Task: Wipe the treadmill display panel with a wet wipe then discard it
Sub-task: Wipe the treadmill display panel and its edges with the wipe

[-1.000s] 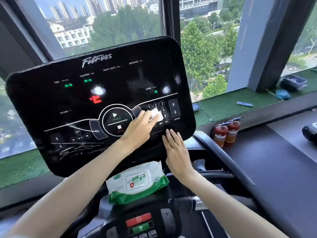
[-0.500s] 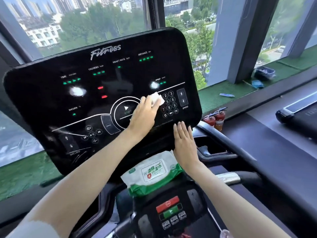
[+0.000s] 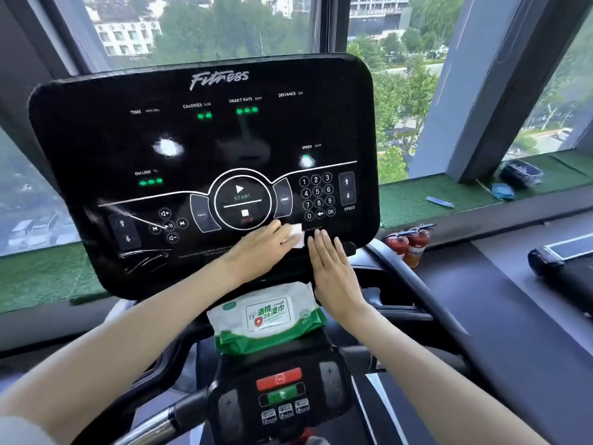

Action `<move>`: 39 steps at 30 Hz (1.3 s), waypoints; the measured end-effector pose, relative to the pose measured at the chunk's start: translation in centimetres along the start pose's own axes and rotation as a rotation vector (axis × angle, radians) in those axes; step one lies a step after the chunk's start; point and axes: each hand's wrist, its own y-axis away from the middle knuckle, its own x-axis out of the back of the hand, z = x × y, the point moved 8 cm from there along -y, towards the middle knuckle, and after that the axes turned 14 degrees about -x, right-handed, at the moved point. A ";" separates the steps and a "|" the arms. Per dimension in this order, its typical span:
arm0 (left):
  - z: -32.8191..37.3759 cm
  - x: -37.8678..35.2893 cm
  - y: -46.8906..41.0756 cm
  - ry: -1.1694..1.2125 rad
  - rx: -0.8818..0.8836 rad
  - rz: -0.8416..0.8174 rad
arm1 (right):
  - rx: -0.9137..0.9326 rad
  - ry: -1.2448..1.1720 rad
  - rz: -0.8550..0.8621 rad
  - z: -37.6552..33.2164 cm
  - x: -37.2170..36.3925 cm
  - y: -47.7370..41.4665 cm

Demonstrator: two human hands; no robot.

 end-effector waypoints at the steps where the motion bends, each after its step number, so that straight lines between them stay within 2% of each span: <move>1: -1.3 0.2 0.4 0.028 0.105 0.028 | 0.049 -0.009 0.017 -0.1 0.1 0.0; 3: -4.3 0.6 2.2 0.120 0.444 0.150 | 0.099 -0.047 0.021 -0.1 0.3 -0.1; 4: -4.6 0.6 2.7 0.138 0.526 0.180 | 0.107 -0.058 0.021 -0.1 0.2 -0.1; 5: -3.9 0.2 2.5 0.129 0.490 0.153 | 0.109 -0.056 0.016 -0.1 0.1 -0.1; 8: 0.5 -1.3 1.4 0.011 0.102 -0.061 | 0.122 -0.078 0.022 -0.1 0.0 -0.1; 9: 0.3 -1.1 1.7 -0.002 0.111 -0.061 | 0.124 -0.087 0.027 -0.1 0.1 -0.1; 10: -0.9 -0.7 2.3 0.043 0.230 -0.006 | 0.125 -0.093 0.034 -0.1 0.1 -0.1; 12: -3.8 0.2 4.4 0.156 0.598 0.191 | 0.112 -0.112 0.038 -0.1 0.0 -0.1; 13: -4.3 0.5 5.1 0.179 0.730 0.259 | 0.097 -0.117 0.031 -0.1 -0.1 -0.1; 14: -4.1 0.6 5.1 0.172 0.775 0.279 | 0.085 -0.118 0.024 -0.1 -0.2 -0.1; 15: -3.3 0.5 4.3 0.174 0.751 0.266 | 0.080 -0.112 0.023 -0.2 -0.3 -0.1; 18: -0.2 -0.6 0.5 0.224 0.532 0.130 | 0.084 -0.101 0.043 -0.3 -0.4 0.0; 19: 0.2 -1.0 0.1 0.240 0.518 0.105 | 0.078 -0.106 0.051 -0.3 -0.4 0.0; 23: -1.5 -0.8 5.1 0.245 0.716 0.233 | 0.040 -0.133 0.066 -0.8 -0.3 0.2; 26: -3.2 -0.4 12.0 0.261 0.954 0.386 | 0.104 -0.163 0.066 -2.2 0.0 0.7; 28: -3.4 -0.6 12.7 0.284 1.048 0.439 | 0.154 -0.158 0.071 -3.5 0.1 0.8; 33: -1.3 -1.4 5.5 0.332 0.772 0.354 | 0.218 -0.191 0.077 -6.1 0.6 0.9; 36: -1.9 -0.8 8.5 0.291 0.816 0.347 | 0.252 -0.197 0.079 -7.3 0.8 1.2; 39: -4.2 0.2 16.5 0.224 1.005 0.420 | 0.274 -0.209 0.062 -8.6 0.8 1.4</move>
